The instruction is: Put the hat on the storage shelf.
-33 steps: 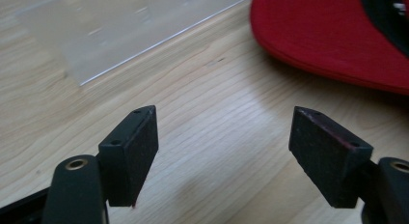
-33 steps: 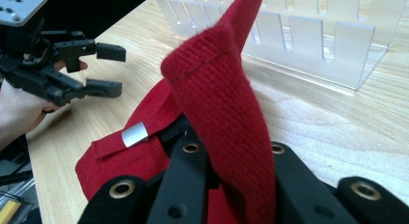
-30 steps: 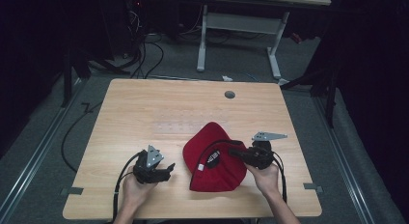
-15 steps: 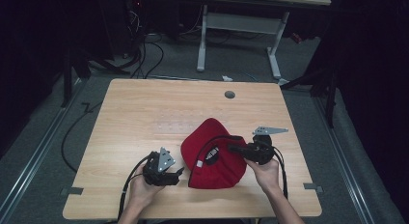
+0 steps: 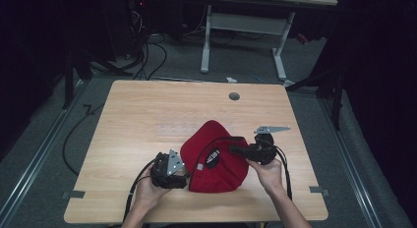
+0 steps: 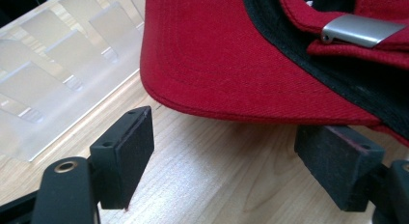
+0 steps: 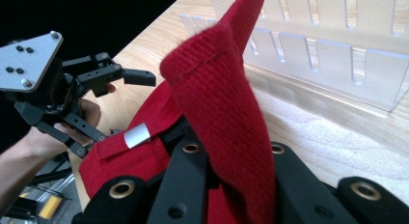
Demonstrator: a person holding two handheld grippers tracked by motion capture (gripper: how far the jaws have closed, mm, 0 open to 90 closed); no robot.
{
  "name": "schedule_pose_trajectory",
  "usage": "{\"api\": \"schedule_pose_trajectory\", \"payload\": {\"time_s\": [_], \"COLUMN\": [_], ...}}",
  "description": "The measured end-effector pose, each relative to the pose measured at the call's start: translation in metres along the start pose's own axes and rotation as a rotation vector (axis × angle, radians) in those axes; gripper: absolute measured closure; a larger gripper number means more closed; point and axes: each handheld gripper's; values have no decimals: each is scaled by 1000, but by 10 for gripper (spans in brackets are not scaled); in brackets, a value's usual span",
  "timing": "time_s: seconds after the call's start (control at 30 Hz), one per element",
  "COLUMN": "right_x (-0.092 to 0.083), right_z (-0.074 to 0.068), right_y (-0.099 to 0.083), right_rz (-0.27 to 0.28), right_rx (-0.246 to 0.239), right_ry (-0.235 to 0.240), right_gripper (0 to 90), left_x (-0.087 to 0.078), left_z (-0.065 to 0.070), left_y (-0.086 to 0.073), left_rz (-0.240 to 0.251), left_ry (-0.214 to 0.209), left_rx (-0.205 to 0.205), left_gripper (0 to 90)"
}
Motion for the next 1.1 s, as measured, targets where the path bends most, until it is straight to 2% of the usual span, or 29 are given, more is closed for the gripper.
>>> {"api": "schedule_pose_trajectory", "payload": {"time_s": [0.13,0.27,0.4,0.53,0.77,0.87,0.97,1.03,1.1], "right_x": [1,2,3,7,9,9,9,9,12], "right_z": [1,1,-1,-2,-4,-3,-3,-2,-5], "right_y": [1,2,5,5,6,5,6,6,6], "right_rz": [-10,-10,-9,-41,-55,-56,-61,-58,-62], "right_rx": [4,22,18,23,24,30,39,67,58], "right_ry": [4,34,37,30,41,49,72,125,132], "right_gripper": [864,864,864,864,864,864,864,864,864], "left_x": [0,-1,0,-1,-4,-6,-7,-6,-6], "left_z": [1,4,7,8,8,8,8,10,12], "left_y": [0,-1,-1,-1,0,3,4,3,3], "left_rz": [4,4,5,7,32,48,57,56,54], "left_ry": [-5,-18,-15,-19,-16,-19,-23,-24,-39], "left_rx": [9,30,48,62,72,60,55,72,76], "left_gripper": [224,234,235,240,302,324,338,361,377]}}
Point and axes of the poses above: each handheld gripper's, and its own axes: x roughly forward along the jaws, y roughly out of its top, z roughly to its right, and after that the axes turned 5 degrees about x, right-handed
